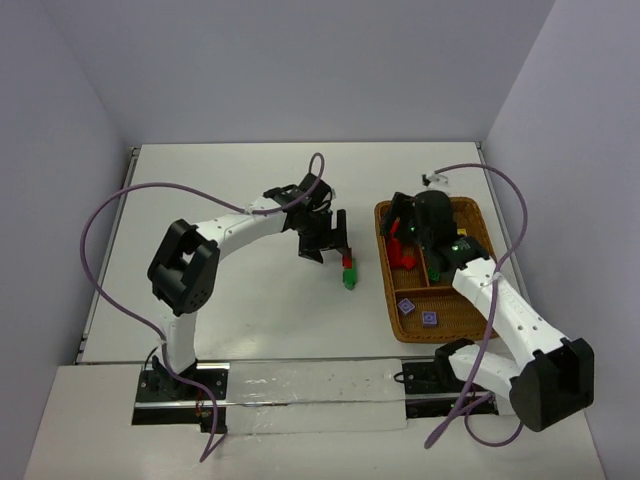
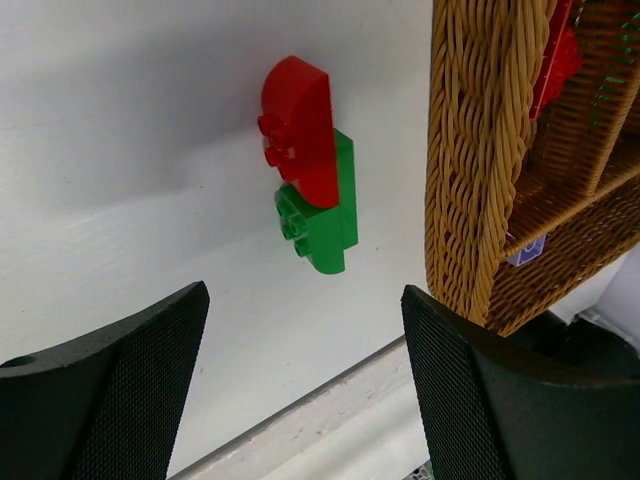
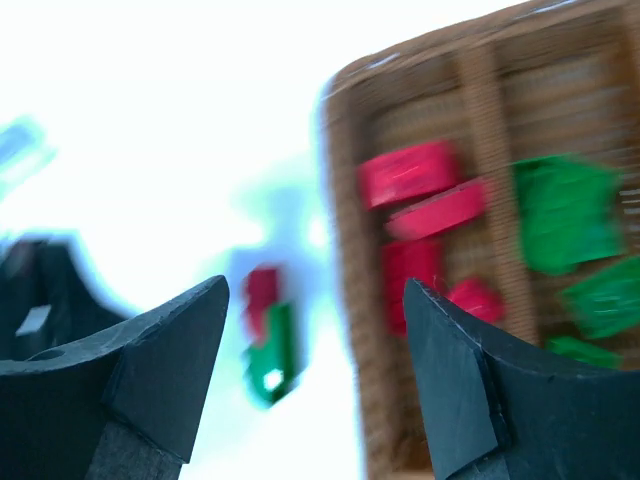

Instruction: Sort the legos into containers by color

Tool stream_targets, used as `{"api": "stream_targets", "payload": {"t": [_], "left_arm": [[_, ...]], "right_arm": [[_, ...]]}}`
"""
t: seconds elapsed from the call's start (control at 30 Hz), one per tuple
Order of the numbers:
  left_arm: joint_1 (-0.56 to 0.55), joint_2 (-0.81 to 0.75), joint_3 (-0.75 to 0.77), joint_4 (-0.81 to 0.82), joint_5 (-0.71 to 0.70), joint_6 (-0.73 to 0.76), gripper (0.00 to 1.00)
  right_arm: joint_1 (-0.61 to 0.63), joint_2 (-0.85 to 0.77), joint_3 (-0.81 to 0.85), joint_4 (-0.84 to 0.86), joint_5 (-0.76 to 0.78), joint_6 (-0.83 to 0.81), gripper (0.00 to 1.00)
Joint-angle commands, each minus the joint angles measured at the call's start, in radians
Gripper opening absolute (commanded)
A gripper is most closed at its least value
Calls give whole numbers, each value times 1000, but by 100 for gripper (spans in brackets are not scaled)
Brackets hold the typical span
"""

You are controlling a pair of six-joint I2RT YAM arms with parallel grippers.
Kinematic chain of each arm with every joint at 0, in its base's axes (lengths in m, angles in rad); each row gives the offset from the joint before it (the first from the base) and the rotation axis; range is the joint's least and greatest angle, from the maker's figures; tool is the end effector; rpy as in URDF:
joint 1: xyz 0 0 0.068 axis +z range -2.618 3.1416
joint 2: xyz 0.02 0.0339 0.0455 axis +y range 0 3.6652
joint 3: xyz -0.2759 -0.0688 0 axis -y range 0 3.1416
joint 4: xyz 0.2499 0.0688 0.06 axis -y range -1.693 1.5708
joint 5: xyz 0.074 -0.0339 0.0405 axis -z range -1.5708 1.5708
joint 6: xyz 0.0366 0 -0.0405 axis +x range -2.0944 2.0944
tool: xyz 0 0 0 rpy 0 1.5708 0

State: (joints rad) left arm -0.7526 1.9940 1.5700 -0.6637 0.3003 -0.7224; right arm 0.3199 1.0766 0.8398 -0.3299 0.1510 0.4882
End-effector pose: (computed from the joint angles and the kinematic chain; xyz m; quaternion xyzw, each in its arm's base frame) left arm 0.3111 -0.3062 0.2204 0.0503 0.9594 -0.2665 0.0774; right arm 0.2287 0.0700 0.2969 0.1096 0.8680 0.1279 0.4672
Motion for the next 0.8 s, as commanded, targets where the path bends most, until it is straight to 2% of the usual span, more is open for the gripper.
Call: {"api": "stream_targets", "payload": {"t": [0.0,0.17,0.27,0.4,0.57,0.67,0.77], "left_arm": [[129,-146,-118,94,33,-57,85],[272,-227,-166,70,-9,-59,86],[302,-245,-156,51,-30,-48,86],[305,-255,-162,52,-28,-54,86],[305,-276,-194,72,-26,-65,86],[305,-280,-202,70,-30,-62,86],[305,-289,-200,66,-30,-66,86]], "right_arm": [[161,-8,-74,-14,-3,73,78],[338,65,-111,30,-9,121,80],[404,207,-45,-2,50,118,83],[438,339,14,-38,110,130,85],[438,423,31,-20,124,127,84],[441,453,30,9,114,118,79],[441,470,24,34,104,112,62]]}}
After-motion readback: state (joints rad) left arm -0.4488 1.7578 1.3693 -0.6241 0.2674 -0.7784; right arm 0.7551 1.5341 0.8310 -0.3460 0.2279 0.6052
